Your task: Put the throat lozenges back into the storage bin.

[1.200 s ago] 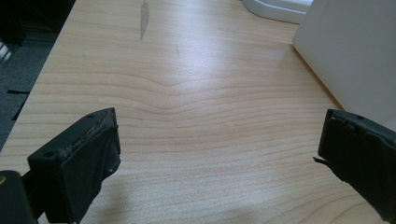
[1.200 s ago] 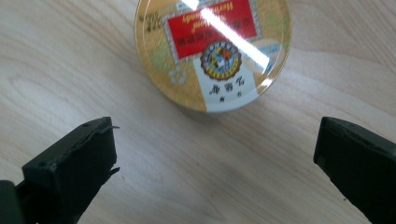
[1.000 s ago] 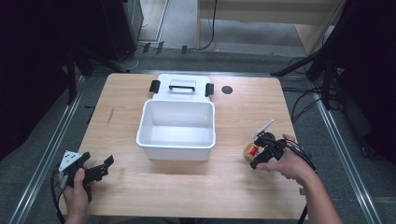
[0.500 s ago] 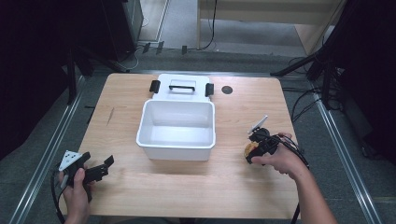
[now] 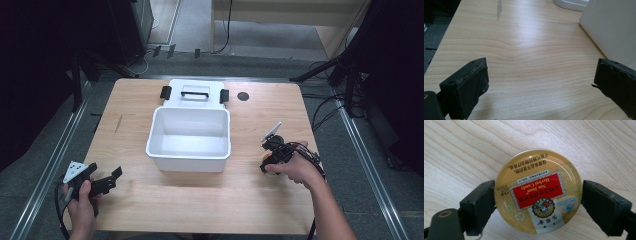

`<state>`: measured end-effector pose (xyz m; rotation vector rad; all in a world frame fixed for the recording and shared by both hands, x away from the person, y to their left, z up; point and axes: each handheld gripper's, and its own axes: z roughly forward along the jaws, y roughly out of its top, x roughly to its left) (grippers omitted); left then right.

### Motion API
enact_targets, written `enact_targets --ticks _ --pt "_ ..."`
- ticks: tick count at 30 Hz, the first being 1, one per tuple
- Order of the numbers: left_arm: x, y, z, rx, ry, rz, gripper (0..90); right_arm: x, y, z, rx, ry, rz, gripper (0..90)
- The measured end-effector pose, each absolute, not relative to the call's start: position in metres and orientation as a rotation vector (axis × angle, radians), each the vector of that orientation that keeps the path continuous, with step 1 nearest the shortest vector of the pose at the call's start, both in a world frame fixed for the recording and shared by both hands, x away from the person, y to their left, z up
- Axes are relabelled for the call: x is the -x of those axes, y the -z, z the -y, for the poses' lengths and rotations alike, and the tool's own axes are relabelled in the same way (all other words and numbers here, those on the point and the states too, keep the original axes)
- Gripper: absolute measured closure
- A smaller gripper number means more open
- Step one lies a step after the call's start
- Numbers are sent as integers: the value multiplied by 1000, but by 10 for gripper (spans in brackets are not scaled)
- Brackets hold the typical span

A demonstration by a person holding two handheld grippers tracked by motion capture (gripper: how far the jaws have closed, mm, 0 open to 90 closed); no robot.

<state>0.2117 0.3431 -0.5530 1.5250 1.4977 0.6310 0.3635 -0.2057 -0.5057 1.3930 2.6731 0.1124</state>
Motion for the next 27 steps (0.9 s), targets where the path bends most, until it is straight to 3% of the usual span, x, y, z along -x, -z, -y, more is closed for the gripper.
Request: enact_targets --ticks 4,27 --pt "-212 553 -343 -1526 -630 -1497 0 -364 505 204 -1414 -119 -2662 199" --pt "-212 553 -343 -1529 -627 -1496 0 -364 482 198 -1145 -198 -2728 206"
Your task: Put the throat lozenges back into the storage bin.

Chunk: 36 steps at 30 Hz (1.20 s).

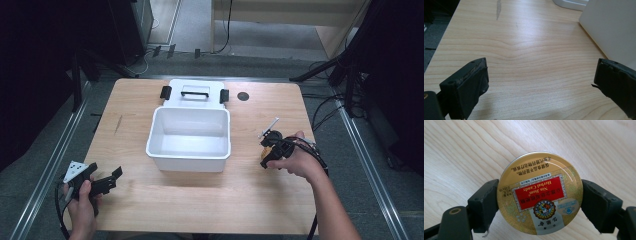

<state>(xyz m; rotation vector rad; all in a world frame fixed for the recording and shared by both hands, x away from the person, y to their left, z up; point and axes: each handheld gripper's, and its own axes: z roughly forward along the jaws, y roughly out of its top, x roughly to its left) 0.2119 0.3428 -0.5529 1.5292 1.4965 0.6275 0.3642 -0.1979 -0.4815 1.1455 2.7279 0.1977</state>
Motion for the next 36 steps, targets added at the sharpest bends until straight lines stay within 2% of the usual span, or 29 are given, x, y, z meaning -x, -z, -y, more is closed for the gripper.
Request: enact_targets --ticks 36 --pt "-212 553 -343 -1534 -619 -1497 0 -378 397 146 -699 -263 -2835 207"
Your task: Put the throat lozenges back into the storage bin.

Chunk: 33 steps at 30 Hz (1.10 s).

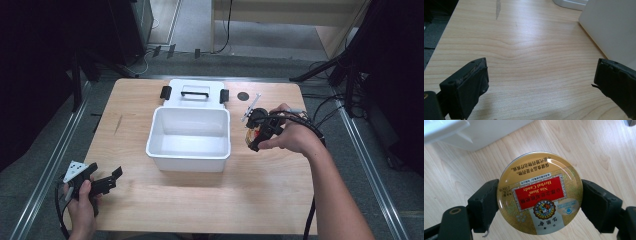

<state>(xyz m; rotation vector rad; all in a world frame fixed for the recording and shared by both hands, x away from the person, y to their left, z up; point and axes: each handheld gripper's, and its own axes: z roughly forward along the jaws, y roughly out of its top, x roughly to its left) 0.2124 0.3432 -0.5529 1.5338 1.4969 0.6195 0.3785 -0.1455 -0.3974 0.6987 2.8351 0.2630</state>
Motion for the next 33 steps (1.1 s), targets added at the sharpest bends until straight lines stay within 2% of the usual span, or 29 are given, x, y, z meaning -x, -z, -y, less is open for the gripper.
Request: enact_targets --ticks 33 --pt "-214 554 -346 -1501 -594 -1511 0 -389 320 78 -540 -267 -2879 207"
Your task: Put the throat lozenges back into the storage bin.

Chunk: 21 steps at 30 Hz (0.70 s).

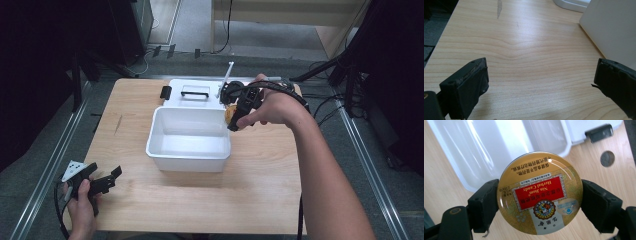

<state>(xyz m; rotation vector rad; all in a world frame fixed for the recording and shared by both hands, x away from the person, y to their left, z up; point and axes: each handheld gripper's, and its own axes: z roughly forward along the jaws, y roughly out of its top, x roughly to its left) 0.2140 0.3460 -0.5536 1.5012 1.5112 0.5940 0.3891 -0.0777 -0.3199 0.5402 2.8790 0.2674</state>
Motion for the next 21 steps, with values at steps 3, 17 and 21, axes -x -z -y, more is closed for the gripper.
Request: enact_targets --ticks 3,17,21 --pt "-214 553 -346 -1509 -604 -1508 0 -388 322 66 -513 -264 -2886 207" --pt "-214 554 -346 -1510 -593 -1508 0 -394 342 28 -415 -261 -2936 207" --pt "-214 554 -346 -1511 -595 -1507 0 -394 345 19 -379 -272 -2945 206"
